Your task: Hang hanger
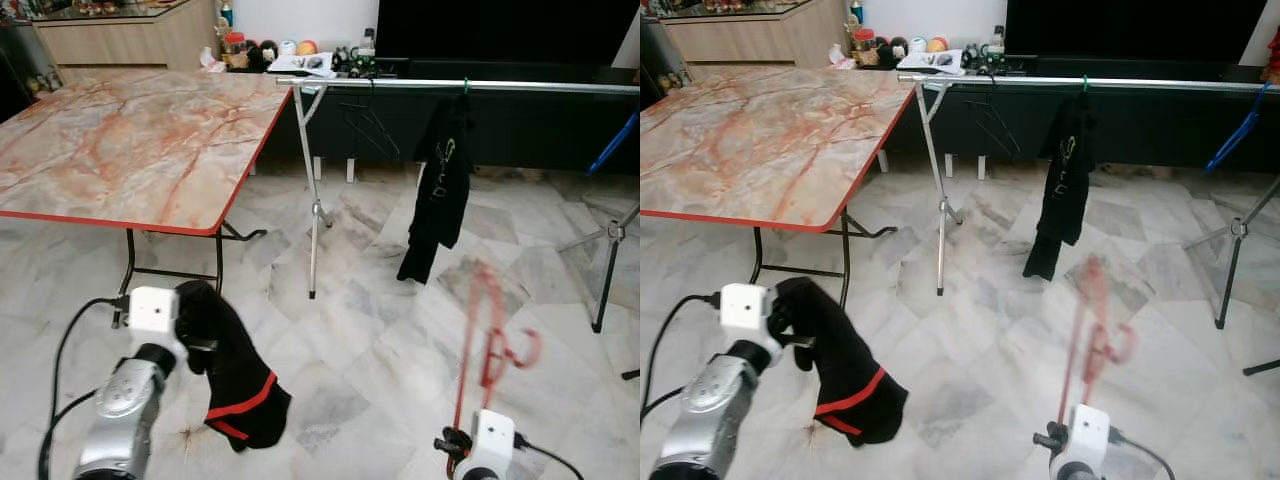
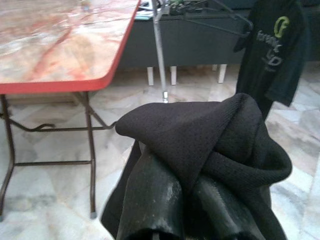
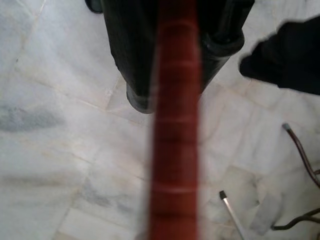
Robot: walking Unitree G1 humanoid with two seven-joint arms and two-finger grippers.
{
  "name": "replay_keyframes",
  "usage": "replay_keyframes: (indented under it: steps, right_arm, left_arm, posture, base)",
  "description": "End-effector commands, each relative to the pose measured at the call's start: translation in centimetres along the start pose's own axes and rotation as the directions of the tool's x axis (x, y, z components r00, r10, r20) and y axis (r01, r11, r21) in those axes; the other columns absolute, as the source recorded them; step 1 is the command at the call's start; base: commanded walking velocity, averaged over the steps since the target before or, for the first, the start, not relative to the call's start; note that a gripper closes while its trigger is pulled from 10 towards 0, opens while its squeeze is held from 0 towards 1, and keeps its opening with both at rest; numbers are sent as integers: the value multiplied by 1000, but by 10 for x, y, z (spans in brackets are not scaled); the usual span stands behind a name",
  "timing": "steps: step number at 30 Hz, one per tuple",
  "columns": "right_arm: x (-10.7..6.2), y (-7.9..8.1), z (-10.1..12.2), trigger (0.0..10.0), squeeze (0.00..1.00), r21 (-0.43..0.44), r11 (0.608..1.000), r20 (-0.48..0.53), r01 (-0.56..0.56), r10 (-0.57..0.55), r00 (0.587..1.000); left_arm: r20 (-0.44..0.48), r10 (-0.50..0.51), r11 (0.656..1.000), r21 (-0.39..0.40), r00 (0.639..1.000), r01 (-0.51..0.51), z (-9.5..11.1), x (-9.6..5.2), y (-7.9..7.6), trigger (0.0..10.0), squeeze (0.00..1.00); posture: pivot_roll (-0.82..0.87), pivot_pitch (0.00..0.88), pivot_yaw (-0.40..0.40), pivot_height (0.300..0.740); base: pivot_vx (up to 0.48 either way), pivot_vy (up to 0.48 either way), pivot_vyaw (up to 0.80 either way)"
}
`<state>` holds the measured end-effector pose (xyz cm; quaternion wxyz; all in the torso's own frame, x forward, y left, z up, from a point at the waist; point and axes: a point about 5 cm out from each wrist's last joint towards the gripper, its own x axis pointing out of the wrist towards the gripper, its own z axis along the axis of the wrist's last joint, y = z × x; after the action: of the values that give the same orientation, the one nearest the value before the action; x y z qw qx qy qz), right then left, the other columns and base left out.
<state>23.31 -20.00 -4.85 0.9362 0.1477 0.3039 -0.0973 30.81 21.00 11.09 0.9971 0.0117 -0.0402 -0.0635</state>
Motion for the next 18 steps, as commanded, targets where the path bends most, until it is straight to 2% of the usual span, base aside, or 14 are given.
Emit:
replay_keyframes:
  steps: [1, 2, 3, 6, 8, 11, 18]
  right_arm:
    - [-6, -5, -20, 10000, 0, -27, 999, -89, 42, -44, 995]
    - [-6, -5, -20, 10000, 0, -27, 999, -89, 42, -44, 995]
    - [-9, -9, -29, 10000, 0, -137, 989, -126, 56, -73, 989]
    - [-11, -13, -32, 10000, 0, -101, 992, -127, 78, -91, 988]
    - [-11, -13, -30, 10000, 0, -106, 992, -99, 69, -80, 992]
    - [-13, -14, -29, 10000, 0, -79, 995, -76, 68, -74, 994]
    - [-19, -17, -42, 10000, 0, -107, 992, -105, 66, -78, 991]
  left_arm:
    - [21, 14, 1000, -8, 1000, -14, 7, -1, -2, 10000, 0]
    - [21, 14, 1000, -8, 1000, -14, 7, -1, -2, 10000, 0]
    - [32, -2, 1000, 9, 999, 1, 11, 0, -6, 10000, 0]
    - [47, -2, 1000, 20, 999, 1, 17, -1, -7, 10000, 0]
    - [63, 3, 1000, 21, 998, -4, 21, -3, -8, 10000, 0]
    - [82, 24, 1000, -10, 996, -23, 25, -8, -10, 10000, 0]
    - [38, 52, 999, -1, 998, -52, 12, -22, -10, 10000, 0]
  posture:
    - [56, 120, 64, 740]
    - [56, 120, 64, 740]
    - [61, 129, 63, 740]
    - [66, 130, 60, 740]
    - [66, 126, 60, 740]
    - [61, 116, 61, 740]
    - [62, 103, 54, 740]
  base:
    - [0, 0, 0]
    - [0, 0, 0]
    - [0, 0, 0]
    - [0, 0, 0]
    - [0, 0, 0]
    - [0, 0, 0]
    - [0, 0, 0]
